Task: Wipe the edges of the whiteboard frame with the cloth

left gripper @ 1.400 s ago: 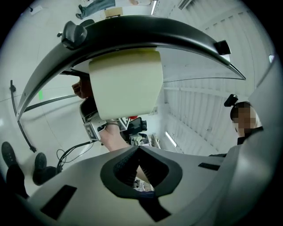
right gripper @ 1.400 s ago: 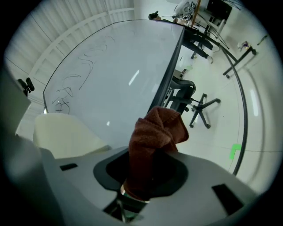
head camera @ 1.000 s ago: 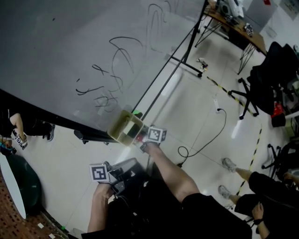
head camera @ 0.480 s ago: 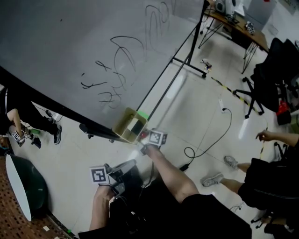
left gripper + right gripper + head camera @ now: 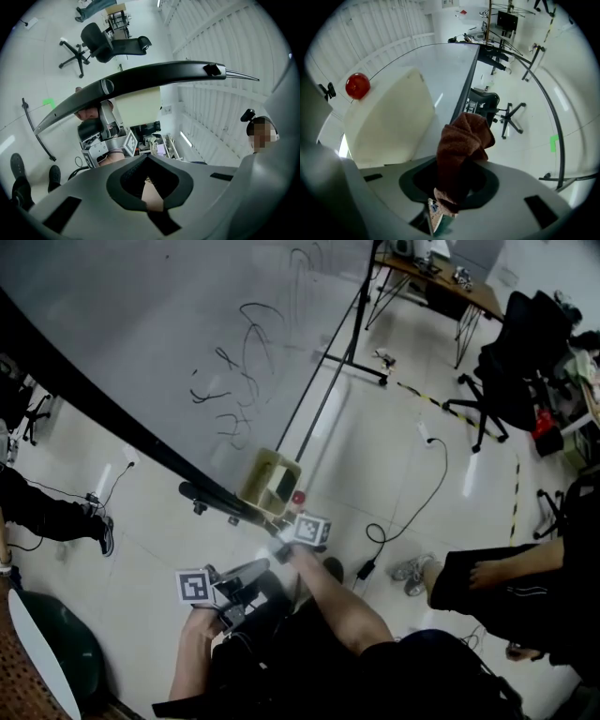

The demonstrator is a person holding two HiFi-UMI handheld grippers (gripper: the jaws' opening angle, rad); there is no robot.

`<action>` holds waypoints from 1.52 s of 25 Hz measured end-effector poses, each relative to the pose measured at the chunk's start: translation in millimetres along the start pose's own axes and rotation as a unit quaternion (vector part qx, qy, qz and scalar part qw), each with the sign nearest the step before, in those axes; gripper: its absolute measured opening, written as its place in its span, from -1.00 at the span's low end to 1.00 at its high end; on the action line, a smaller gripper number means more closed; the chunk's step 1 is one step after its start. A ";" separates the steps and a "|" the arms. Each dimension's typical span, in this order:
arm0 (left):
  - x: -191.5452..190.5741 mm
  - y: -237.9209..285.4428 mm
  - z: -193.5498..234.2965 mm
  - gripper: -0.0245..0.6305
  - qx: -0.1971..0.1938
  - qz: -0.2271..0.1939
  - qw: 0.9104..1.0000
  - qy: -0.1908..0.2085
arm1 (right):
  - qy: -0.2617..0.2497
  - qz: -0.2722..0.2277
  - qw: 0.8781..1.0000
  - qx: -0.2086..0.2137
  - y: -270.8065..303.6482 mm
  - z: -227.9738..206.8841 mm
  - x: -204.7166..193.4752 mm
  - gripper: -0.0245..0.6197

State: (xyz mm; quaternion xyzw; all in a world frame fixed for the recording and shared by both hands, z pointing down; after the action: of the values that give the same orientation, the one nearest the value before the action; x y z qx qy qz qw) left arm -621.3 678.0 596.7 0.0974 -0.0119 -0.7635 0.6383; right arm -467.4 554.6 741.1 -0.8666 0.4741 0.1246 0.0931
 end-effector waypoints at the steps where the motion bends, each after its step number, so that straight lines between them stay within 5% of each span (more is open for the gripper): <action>1: 0.1 -1.5 1.5 -0.96 -0.004 0.007 1.000 0.002 | 0.000 -0.003 1.000 -0.004 -0.2 5.9 -1.0 -0.58; 9: 11.8 -23.7 5.8 -0.96 -0.040 0.006 0.999 0.004 | -0.024 -0.011 1.000 -0.017 -23.6 37.8 -18.5 -0.59; 16: 29.4 -48.6 -3.1 -0.96 -0.074 -0.041 0.996 0.035 | -0.005 0.091 0.993 -0.073 -21.5 58.2 -60.7 -0.58; 21: 30.1 -60.2 -5.6 -0.96 -0.085 -0.053 0.994 0.046 | -0.031 0.087 0.991 -0.098 9.8 69.7 -70.3 -0.58; 27: 32.8 -71.3 -16.4 -0.96 -0.098 -0.059 0.992 0.061 | -0.130 0.085 0.983 -0.097 8.1 97.9 -61.5 -0.58; 32: 37.7 -79.8 -38.5 -0.96 -0.137 -0.080 0.985 0.071 | -0.150 0.110 0.976 -0.111 1.3 109.1 -61.6 -0.58; 38: 38.3 -92.5 -65.9 -0.96 -0.166 -0.076 0.977 0.110 | -0.167 0.104 0.979 -0.051 11.1 158.7 -57.4 -0.58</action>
State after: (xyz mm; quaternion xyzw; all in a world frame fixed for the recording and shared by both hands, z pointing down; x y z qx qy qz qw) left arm -706.8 664.6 513.8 0.0738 0.1925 -0.7856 0.5834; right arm -526.8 638.8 607.0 -0.7828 0.5327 0.3011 0.1131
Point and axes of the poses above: the fingertips, and each gripper's own axes: y forward along the fingers, z to its left, x out of its top, the point moved 10 cm from there along -y, backward along the fingers, and after that the axes turned 8 degrees about z, right-handed, at the moved point
